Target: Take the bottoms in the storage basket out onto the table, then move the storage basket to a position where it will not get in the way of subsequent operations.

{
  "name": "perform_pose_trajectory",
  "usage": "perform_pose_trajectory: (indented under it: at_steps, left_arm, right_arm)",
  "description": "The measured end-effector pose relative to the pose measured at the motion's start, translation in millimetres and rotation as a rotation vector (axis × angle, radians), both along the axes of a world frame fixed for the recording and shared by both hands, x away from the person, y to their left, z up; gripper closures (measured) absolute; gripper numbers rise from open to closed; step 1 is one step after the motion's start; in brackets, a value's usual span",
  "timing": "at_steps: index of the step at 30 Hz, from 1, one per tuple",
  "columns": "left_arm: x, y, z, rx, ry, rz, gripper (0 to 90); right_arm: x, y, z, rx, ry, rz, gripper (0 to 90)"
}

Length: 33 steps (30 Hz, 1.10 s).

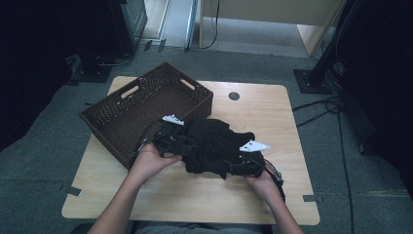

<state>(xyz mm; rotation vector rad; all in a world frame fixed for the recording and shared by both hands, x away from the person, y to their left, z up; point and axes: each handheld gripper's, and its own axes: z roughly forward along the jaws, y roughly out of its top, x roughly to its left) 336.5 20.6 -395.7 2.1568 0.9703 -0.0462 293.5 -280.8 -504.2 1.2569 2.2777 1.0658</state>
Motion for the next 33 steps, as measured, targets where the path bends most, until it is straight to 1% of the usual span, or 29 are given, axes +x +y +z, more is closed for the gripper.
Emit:
perform_pose_trajectory:
  at_steps: [2,4,5,6,7,8,9,10,11,12,14,15,16,19,20,21,23,24,26,27,29,30,31,32,33]
  left_arm:
    - [0.5,6.3,4.5,-0.017,-0.012,0.01,32.3]
    - [0.0,10.9,9.7,-0.004,-0.022,0.011,32.8]
    - [-1.3,14.7,15.5,0.019,-0.058,0.012,33.3]
    - [-1.3,14.7,15.5,0.019,-0.058,0.012,34.1]
    - [-0.5,19.7,19.1,0.018,-0.073,0.021,34.4]
    - [0.6,23.2,19.5,-0.004,-0.065,0.019,34.8]
    - [2.2,27.1,19.9,-0.018,-0.054,0.013,36.1]
    - [2.2,27.1,19.9,-0.018,-0.054,0.013,36.8]
    - [3.8,31.2,19.7,-0.023,-0.051,0.013,37.7]
    - [5.7,36.7,19.8,-0.013,-0.06,0.019,38.2]
    - [6.8,39.7,20.3,-0.014,-0.061,0.025,37.1]
    - [9.6,46.2,22.1,-0.013,-0.072,0.045,37.3]
    - [9.6,46.2,22.1,-0.013,-0.072,0.045,37.2]
    - [13.7,55.1,24.3,0.014,-0.081,0.067,37.6]
    - [15.1,57.7,24.1,0.024,-0.087,0.071,37.8]
    - [17.7,62.8,22.2,0.04,-0.104,0.081,38.3]
    - [21.2,67.4,17.8,0.055,-0.104,0.088,38.9]
    - [21.2,67.4,17.8,0.055,-0.104,0.088,39.0]
    - [25.0,71.4,12.3,0.066,-0.081,0.093,40.4]
    - [26.6,72.3,9.5,0.062,-0.075,0.096,41.2]
    - [30.6,73.1,2.2,0.079,-0.067,0.097,42.5]
    - [30.6,73.1,2.2,0.079,-0.067,0.097,43.8]
    - [32.4,71.9,-2.4,0.11,-0.06,0.093,44.4]
    - [32.4,71.9,-2.4,0.11,-0.06,0.093,46.6]
    - [33.8,71.4,-5.8,0.13,-0.054,0.086,49.3]
  right_arm:
    - [0.4,0.0,-0.2,-0.002,-0.004,0.004,13.8]
    - [0.6,0.1,0.2,-0.008,0.0,0.009,13.8]
    - [0.6,0.1,0.1,-0.007,0.0,0.009,13.8]
    - [0.6,0.1,0.1,-0.007,0.0,0.009,13.8]
    - [0.6,0.4,-0.1,-0.008,-0.002,0.009,13.8]
    - [0.6,0.5,-0.1,-0.008,-0.002,0.009,13.8]
    - [0.4,0.5,-0.1,-0.008,-0.001,0.008,13.8]
    - [0.4,0.5,-0.1,-0.008,-0.001,0.008,13.8]
    - [0.4,0.4,-0.2,-0.008,-0.002,0.012,13.8]
    - [0.4,0.2,-0.3,-0.01,-0.003,0.015,13.8]
    - [0.5,-0.2,-0.3,-0.009,-0.003,0.017,13.9]
    - [0.5,-0.3,-0.3,-0.008,-0.004,0.018,13.9]
    - [0.5,-0.3,-0.4,-0.009,-0.005,0.019,13.9]
    - [0.3,-0.2,-0.5,-0.009,-0.006,0.019,13.9]
    - [0.3,-0.2,-0.5,-0.009,-0.006,0.019,13.9]
    - [0.4,-0.3,-0.6,-0.009,-0.007,0.018,13.9]
    - [0.3,-0.1,-0.6,-0.009,-0.004,0.017,13.8]
    - [0.3,-0.1,-0.6,-0.009,-0.004,0.017,13.8]
    - [0.2,0.0,-0.5,-0.011,-0.004,0.018,13.8]
    - [0.4,-0.1,-0.6,-0.01,-0.006,0.019,13.9]
    - [0.4,-0.2,-0.7,-0.01,-0.006,0.019,13.9]
    - [0.4,-0.2,-0.7,-0.01,-0.006,0.019,13.9]
    - [0.4,-0.2,-0.7,-0.01,-0.006,0.019,13.9]
    - [0.4,-0.2,-0.7,-0.01,-0.006,0.019,13.9]
    - [0.6,-0.4,-0.8,-0.01,-0.007,0.02,13.9]
